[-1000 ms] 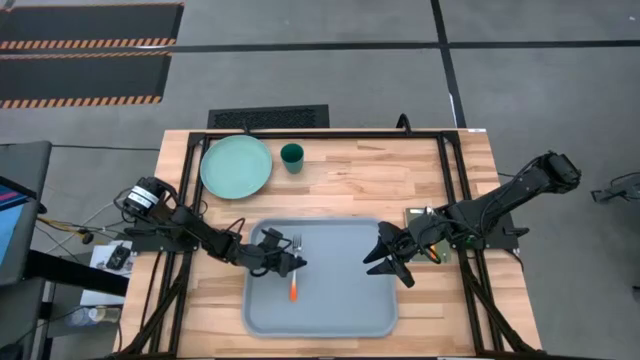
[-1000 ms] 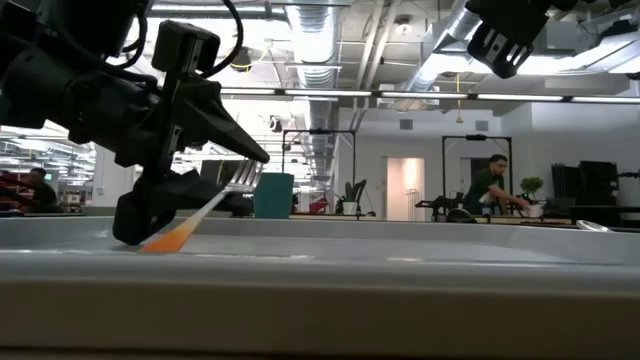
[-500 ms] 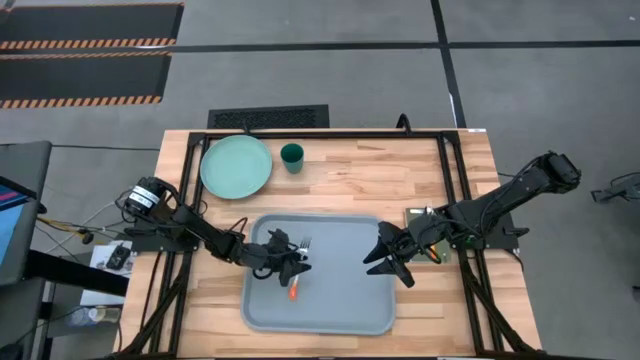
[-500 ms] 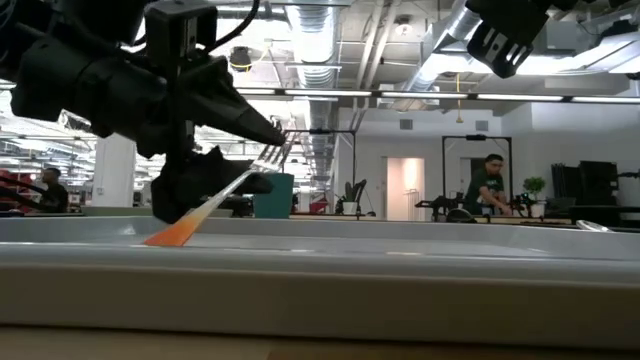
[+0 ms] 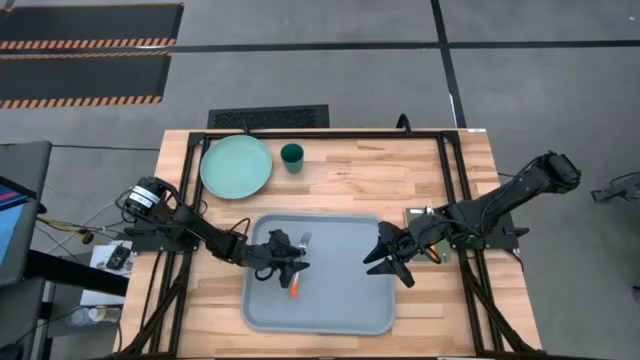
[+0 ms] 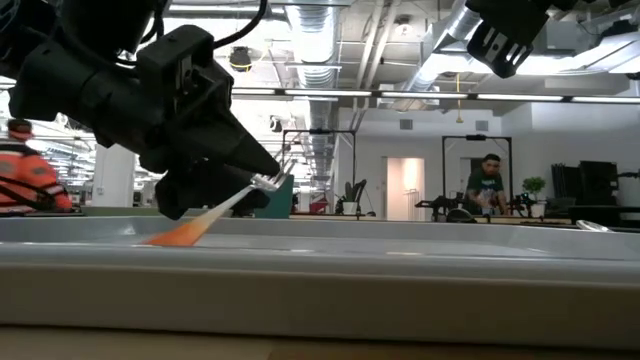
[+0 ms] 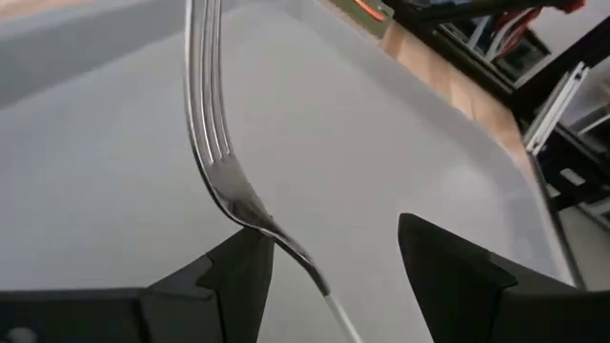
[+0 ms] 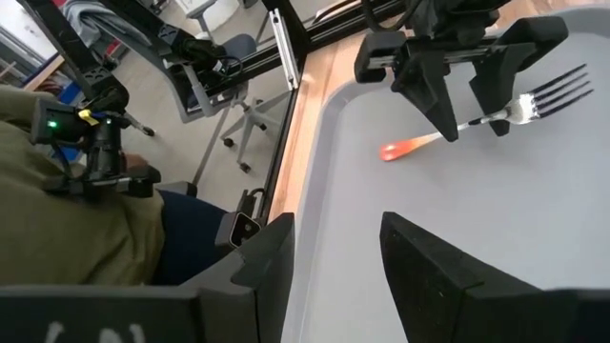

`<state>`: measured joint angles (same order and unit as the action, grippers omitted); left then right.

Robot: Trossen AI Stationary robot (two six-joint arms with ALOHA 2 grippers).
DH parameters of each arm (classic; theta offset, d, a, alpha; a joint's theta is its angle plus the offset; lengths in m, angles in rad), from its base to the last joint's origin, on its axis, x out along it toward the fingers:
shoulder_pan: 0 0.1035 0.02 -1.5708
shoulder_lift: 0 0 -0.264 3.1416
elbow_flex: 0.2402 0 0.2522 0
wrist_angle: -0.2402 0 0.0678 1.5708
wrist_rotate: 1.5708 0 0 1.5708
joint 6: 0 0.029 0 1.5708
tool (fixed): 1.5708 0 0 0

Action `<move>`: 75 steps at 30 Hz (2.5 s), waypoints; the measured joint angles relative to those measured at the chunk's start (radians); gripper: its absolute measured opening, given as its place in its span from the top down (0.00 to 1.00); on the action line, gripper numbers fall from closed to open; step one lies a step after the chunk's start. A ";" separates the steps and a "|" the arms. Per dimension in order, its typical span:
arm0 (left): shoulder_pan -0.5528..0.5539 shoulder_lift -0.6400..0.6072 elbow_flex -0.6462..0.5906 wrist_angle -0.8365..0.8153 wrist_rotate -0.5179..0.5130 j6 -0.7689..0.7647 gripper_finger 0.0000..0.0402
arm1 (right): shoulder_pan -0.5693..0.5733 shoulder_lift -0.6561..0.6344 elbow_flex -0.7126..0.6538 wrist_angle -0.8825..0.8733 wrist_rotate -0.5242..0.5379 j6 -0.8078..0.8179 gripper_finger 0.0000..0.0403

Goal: Pick and place plate/cup/fork/spoon on tray
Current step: Put the orange fork on the blue serving tray

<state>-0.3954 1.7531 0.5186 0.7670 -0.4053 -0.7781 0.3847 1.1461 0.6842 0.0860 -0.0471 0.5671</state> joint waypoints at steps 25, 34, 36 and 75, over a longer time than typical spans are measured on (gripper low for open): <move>0.000 -0.024 0.001 -0.136 -0.005 0.113 0.47 | 0.000 0.030 0.001 -0.021 0.123 -0.006 0.56; -0.005 -0.367 0.002 -0.394 -0.028 0.108 0.47 | -0.122 0.269 0.001 0.168 0.253 -0.076 0.57; -0.014 -0.475 0.003 -0.505 -0.073 0.080 0.47 | -0.161 0.343 0.001 0.274 0.231 -0.090 0.57; -0.109 -0.785 0.002 -1.066 -0.424 -0.159 0.47 | -0.286 0.920 0.379 0.417 0.145 -0.113 0.58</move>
<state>-0.5049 0.9684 0.5209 -0.2993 -0.8295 -0.9367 0.0992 2.0664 1.0632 0.5031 0.0981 0.4541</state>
